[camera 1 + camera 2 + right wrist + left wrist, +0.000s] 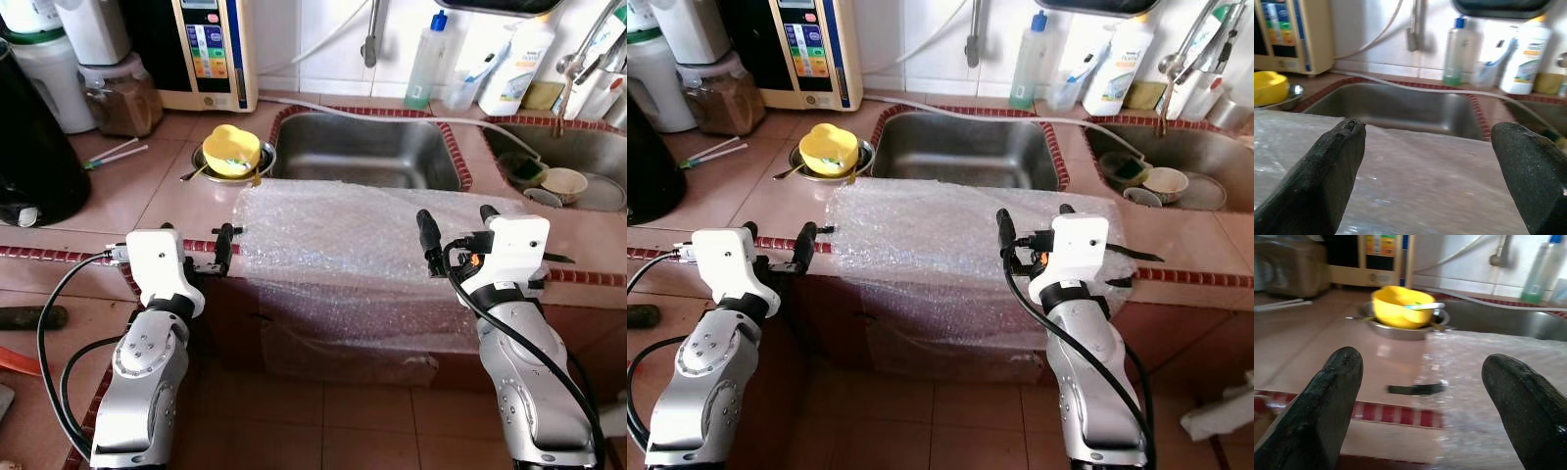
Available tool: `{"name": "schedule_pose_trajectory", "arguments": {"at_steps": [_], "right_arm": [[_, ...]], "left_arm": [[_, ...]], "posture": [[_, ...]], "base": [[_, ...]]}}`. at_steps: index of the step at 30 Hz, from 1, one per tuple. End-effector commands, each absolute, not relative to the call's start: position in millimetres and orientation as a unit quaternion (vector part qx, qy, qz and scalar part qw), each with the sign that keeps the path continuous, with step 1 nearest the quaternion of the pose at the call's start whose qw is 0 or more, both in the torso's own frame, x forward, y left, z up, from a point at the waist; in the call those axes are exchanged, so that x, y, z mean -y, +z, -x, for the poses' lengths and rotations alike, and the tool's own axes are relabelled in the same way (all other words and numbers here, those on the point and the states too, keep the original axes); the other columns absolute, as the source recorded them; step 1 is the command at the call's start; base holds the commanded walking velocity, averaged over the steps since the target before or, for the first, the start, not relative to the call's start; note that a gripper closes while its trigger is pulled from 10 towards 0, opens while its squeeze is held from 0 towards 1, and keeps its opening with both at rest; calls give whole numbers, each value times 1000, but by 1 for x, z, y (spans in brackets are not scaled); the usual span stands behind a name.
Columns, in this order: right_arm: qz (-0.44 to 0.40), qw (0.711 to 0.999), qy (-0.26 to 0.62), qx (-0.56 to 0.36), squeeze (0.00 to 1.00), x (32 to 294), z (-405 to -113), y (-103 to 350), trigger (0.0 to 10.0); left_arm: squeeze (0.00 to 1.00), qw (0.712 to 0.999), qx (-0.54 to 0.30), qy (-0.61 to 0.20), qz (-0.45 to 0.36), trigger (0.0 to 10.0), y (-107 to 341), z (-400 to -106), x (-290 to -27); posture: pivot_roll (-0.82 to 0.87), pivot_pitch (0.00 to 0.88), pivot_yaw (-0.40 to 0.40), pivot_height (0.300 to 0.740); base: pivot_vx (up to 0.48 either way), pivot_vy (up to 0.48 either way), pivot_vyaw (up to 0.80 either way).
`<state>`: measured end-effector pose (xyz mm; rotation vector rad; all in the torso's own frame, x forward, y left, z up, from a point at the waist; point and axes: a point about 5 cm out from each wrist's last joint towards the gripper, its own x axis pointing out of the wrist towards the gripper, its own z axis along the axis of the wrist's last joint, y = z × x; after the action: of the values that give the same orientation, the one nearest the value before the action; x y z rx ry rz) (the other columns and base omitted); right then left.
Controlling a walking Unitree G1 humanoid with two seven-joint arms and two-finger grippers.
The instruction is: Kitchen organization
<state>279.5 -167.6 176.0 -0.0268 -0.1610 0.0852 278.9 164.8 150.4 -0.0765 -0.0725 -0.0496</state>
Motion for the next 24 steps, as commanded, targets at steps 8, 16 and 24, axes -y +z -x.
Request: {"name": "schedule_pose_trajectory", "arguments": {"at_steps": [8,16,24], "right_arm": [[18,996,29,84,0,173,-277,177,10000],[19,995,36,86,0,172,-279,179,10000],[26,993,41,105,0,168,-280,187,10000]], "left_arm": [[0,998,26,-23,45,10000,146,-278,-162],[0,999,40,0,24,10000,150,-279,-166],[0,998,49,-18,31,10000,155,-280,-163]], "posture": [[-67,58,5,740],[-65,57,3,740],[-70,51,6,740]], "base": [[0,0,0],[0,0,0],[0,0,0]]}}
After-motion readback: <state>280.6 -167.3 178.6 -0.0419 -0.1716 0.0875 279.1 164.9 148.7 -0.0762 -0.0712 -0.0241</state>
